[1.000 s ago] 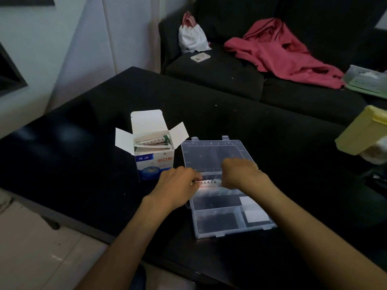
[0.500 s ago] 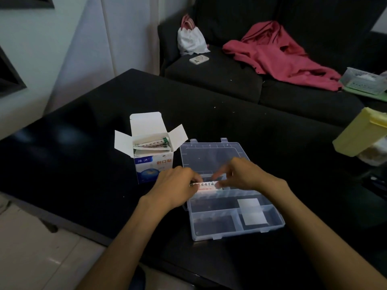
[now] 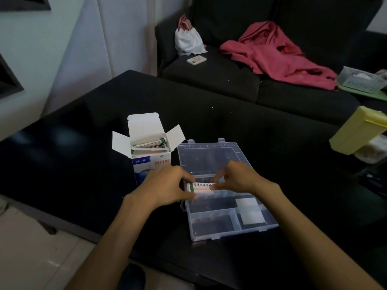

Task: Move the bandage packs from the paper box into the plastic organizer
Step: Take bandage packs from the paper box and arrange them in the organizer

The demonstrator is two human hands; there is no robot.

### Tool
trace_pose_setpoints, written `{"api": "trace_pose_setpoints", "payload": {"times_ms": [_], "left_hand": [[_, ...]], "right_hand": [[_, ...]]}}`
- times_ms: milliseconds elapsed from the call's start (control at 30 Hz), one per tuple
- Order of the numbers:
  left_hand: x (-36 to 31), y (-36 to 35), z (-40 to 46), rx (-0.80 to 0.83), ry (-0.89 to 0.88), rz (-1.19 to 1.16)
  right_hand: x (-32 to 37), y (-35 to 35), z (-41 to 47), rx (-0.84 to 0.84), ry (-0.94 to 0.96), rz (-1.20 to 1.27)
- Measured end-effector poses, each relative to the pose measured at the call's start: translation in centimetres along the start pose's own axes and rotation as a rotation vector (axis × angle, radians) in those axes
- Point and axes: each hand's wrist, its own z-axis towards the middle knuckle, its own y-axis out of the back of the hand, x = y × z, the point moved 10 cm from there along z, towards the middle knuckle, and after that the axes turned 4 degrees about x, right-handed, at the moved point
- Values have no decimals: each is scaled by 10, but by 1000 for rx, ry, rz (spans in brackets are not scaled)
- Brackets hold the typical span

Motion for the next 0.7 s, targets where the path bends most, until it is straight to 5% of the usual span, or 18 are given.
{"api": "trace_pose_setpoints", "payload": {"times_ms": [533, 633, 700], "left_hand": [[-5, 9, 3, -174, -25, 29], [-5, 36, -12, -365, -44, -51], [-4, 66, -35, -637, -53, -88]], "right_hand": [[-17, 11, 4, -108, -40, 274], [-21, 28, -11, -226, -64, 384], [-19, 44, -26, -374, -61, 474]]}}
